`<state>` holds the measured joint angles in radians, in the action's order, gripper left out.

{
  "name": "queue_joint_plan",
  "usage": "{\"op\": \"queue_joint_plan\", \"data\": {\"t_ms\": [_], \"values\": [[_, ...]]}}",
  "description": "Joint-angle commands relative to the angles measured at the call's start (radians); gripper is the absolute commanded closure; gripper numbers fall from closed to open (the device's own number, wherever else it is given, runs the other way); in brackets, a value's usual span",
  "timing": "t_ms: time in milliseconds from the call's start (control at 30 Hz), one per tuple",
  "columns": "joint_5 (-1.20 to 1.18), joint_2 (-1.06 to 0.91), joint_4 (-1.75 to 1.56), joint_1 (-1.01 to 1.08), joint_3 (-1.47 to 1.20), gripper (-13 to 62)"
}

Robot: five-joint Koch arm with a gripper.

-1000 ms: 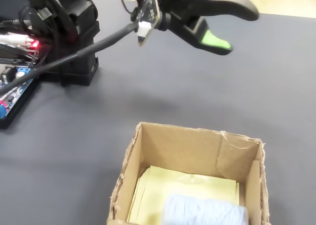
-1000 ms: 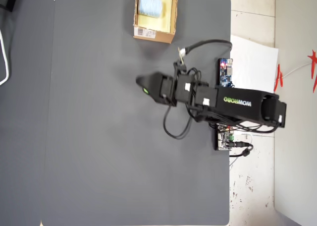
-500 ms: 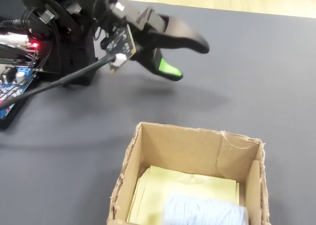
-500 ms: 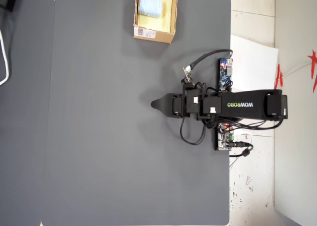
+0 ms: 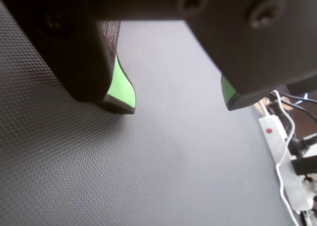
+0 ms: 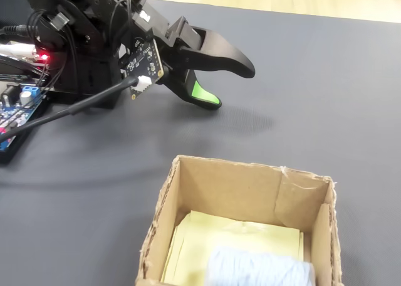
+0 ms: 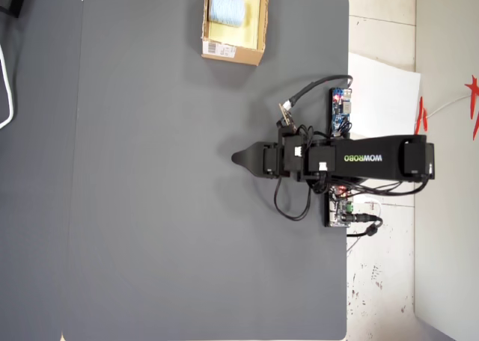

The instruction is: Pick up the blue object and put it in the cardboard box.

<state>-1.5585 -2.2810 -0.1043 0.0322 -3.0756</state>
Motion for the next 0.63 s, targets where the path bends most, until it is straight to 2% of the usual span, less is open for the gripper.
{"op": "queue_joint_plan", "data": {"t_ms": [0,600], "values": [[-0.012,-0.087,-0.012,0.002,-0.043,14.8],[-0.009,-0.087,-0.012,0.009,-0.043,14.8]]}}
